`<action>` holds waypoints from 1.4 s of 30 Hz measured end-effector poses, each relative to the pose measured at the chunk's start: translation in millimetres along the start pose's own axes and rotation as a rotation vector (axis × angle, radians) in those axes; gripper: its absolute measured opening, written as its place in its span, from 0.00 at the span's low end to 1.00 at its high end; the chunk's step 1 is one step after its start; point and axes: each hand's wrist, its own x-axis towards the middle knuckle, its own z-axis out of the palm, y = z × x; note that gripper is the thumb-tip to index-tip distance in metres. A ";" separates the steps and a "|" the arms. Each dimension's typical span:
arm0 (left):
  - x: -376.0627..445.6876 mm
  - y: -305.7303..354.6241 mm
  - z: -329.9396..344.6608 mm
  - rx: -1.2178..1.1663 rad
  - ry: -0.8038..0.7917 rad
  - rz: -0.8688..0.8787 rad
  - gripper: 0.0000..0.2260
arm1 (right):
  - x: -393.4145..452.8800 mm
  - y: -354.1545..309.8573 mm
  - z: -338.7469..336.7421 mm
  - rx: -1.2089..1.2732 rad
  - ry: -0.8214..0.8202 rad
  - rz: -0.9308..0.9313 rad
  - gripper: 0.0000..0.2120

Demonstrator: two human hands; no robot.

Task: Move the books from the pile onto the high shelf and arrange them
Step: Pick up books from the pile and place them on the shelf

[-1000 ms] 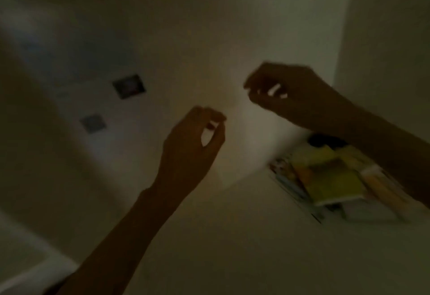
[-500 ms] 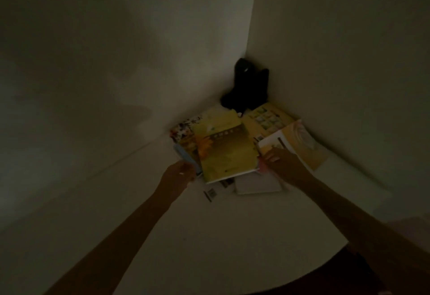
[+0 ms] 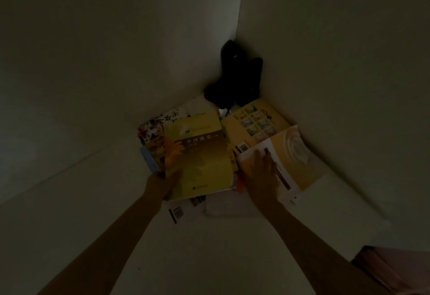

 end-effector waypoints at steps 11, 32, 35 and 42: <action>-21.2 -14.3 -35.2 -0.004 -0.049 0.181 0.08 | -36.8 -20.9 -66.4 0.012 -0.006 -0.096 0.18; -26.8 -58.6 -67.1 -0.071 -0.056 0.148 0.15 | 46.7 13.1 -60.6 -0.659 -0.408 -0.844 0.40; -27.7 -59.7 -63.7 -0.077 -0.038 0.141 0.14 | 54.8 10.4 -59.8 -0.782 -0.438 -0.869 0.41; -37.8 -64.1 -66.0 -0.121 -0.071 0.116 0.18 | 56.6 8.4 -78.4 -0.484 -0.677 -0.753 0.33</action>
